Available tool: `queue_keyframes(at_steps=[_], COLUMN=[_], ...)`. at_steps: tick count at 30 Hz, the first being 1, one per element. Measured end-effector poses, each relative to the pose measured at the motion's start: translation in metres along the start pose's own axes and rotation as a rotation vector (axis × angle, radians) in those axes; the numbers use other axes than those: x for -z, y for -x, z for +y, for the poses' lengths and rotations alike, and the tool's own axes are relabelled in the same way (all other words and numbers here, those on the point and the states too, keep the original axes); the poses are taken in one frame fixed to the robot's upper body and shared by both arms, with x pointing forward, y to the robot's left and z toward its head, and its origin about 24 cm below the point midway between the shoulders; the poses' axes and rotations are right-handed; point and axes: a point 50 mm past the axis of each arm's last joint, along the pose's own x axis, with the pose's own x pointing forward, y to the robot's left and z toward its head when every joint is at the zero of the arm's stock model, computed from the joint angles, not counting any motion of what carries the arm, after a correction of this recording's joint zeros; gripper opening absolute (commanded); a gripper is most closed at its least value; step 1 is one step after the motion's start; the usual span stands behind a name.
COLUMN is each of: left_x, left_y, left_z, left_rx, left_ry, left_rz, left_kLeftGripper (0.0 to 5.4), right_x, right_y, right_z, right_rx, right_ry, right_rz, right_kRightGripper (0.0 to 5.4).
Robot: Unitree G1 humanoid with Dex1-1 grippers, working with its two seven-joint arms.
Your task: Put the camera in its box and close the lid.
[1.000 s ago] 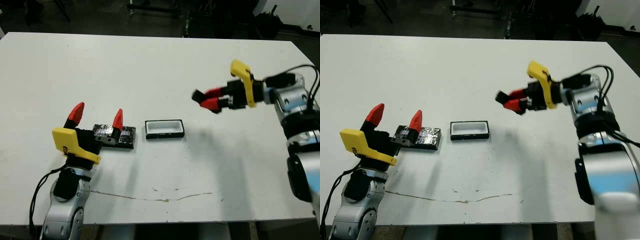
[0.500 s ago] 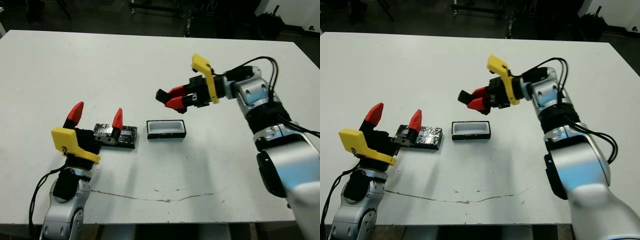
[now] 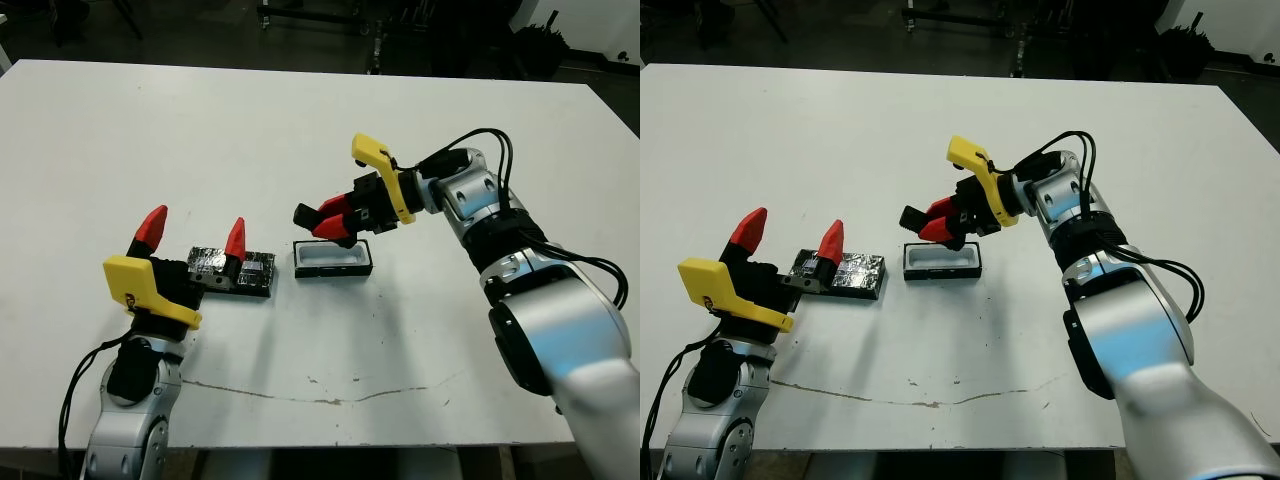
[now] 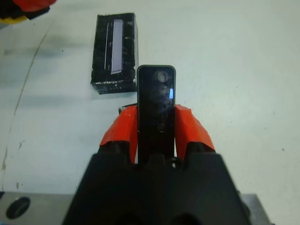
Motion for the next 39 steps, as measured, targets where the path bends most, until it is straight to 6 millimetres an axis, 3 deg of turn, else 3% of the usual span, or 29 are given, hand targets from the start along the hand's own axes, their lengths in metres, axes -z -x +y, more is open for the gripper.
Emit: queue_keyframes(at_steps=[39], left_x=[0.0], left_y=[0.001], left_z=[0.001], left_rx=[0.006], left_ry=[0.009], left_rz=[0.002], left_kLeftGripper=[5.4], right_x=[0.016], right_y=[-0.009], right_z=[0.005], right_rx=[-0.035], right_ry=[0.102], right_rz=[0.15], right_kRightGripper=[1.68])
